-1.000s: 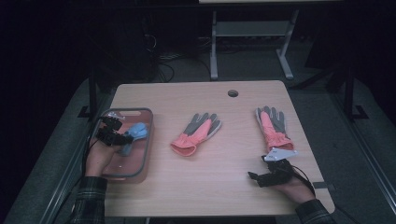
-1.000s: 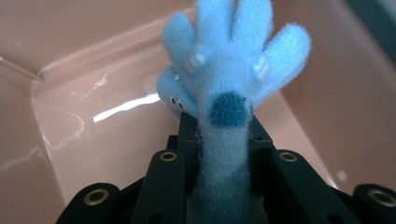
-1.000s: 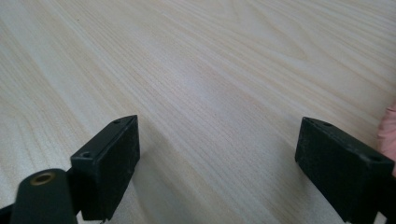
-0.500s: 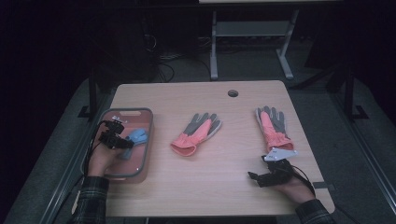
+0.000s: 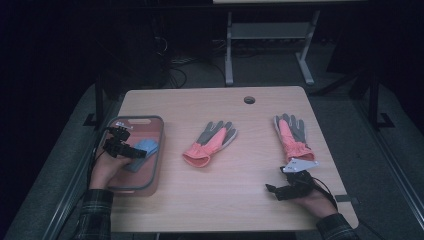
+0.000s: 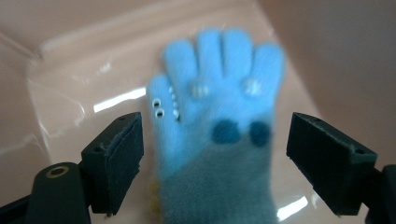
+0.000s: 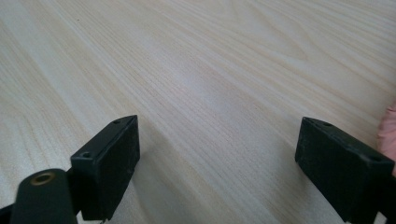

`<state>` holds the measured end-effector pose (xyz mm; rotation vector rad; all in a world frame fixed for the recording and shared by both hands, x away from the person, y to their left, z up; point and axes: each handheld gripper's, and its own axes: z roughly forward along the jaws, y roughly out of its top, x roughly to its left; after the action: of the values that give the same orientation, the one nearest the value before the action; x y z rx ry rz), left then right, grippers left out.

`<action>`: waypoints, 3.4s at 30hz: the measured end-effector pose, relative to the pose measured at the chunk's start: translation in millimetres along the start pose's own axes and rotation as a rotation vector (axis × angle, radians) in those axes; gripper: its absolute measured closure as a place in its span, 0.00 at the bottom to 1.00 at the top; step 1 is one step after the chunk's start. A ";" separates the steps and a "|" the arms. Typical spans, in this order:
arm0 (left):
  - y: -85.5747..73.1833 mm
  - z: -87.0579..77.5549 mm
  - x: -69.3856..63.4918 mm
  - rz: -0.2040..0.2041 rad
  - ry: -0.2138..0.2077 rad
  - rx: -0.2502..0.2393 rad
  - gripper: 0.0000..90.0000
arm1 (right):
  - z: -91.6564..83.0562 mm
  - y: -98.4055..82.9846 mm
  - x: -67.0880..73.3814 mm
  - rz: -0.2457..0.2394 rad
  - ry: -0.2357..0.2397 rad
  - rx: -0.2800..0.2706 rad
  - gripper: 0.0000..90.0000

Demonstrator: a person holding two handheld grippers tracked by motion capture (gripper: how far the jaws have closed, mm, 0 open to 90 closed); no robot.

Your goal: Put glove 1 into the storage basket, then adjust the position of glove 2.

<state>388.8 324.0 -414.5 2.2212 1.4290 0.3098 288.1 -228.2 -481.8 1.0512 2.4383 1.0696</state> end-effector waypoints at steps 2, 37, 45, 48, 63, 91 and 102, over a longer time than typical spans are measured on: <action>1.9 -6.5 -2.2 0.000 -0.021 -0.023 0.21 | 0.0 0.0 0.0 0.000 0.000 0.000 0.15; 33.2 -33.5 -124.0 0.173 -0.267 -0.195 0.21 | -0.2 0.0 0.6 0.007 0.001 0.004 0.15; 27.8 -25.1 -157.4 0.240 -0.285 -0.185 0.21 | -0.1 0.0 0.5 0.004 -0.001 0.002 0.15; 23.1 -18.5 -168.0 0.261 -0.293 -0.173 0.21 | 0.0 0.3 1.0 0.009 -0.004 0.004 0.16; -21.4 23.7 -198.4 0.337 -0.268 -0.140 0.21 | -11.5 12.2 5.0 0.006 0.011 0.017 0.58; -64.1 49.1 -187.1 0.445 -0.266 -0.247 0.14 | -39.3 51.6 -48.2 0.057 -0.027 -0.047 1.00; -63.9 48.9 -186.7 0.449 -0.267 -0.243 0.14 | -46.7 61.8 -98.8 0.122 -0.134 -0.074 1.00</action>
<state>279.0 164.5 -476.6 2.2566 0.7075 0.3000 364.9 -294.9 -408.2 1.2198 2.2376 1.0805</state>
